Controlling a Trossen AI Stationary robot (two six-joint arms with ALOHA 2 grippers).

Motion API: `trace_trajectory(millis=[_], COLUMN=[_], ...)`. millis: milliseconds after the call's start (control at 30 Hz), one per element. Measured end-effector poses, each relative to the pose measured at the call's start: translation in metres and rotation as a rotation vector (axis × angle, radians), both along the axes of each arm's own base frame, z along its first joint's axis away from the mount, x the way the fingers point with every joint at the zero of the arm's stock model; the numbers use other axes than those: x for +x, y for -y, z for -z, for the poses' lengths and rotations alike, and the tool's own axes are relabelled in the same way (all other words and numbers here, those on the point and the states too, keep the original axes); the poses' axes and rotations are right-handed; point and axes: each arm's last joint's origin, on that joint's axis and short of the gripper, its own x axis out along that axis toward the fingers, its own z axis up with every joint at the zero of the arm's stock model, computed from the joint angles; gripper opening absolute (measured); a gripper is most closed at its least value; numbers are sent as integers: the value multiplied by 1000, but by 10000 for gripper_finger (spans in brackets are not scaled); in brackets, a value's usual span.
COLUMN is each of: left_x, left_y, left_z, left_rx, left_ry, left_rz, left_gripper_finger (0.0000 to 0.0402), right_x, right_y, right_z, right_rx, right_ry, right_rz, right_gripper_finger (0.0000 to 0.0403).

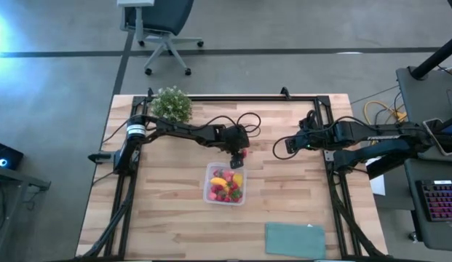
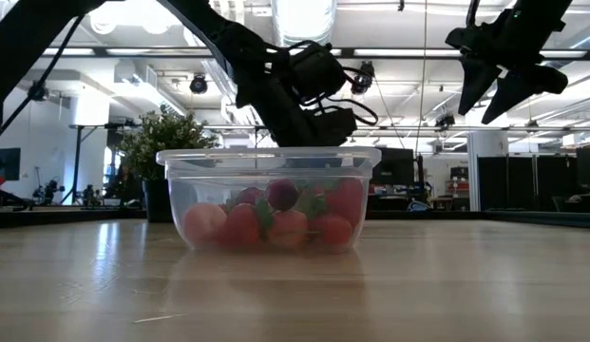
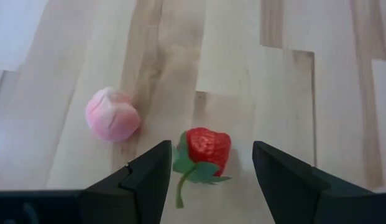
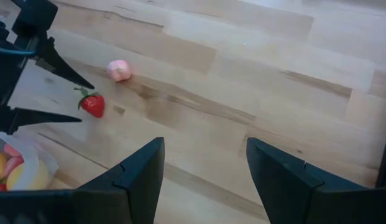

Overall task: Pick and placing Produce into tupperware
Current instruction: Put the red strawberry into the transparent container

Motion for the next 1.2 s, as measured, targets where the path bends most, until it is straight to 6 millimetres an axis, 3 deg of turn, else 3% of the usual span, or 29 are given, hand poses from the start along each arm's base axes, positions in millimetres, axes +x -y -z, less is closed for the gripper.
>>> trace_trajectory(millis=[367, 633, 833, 1000, 1200], left_x=[1, -1, -2, -1, -14], left_y=[0, -8, -14, -7, 11], left_z=[-2, -1, -11, -25, -13], left_rx=[175, 182, 103, -61, -92], left_ry=[1, -7, 10, 45, -133], left_rz=[303, 315, 209, 245, 319], left_gripper_finger=[210, 210, 210, 210, 210], right_x=[0, 0, 0, 0, 0], right_y=[0, 0, 0, 0, 0], right_z=[0, 0, 0, 0, 1], right_rx=[0, -2, 0, -1, -7], right_ry=[-1, -2, -2, -3, -4], right_rz=[-1, -2, 0, 1, 8], right_gripper_finger=[219, 219, 219, 219, 219])
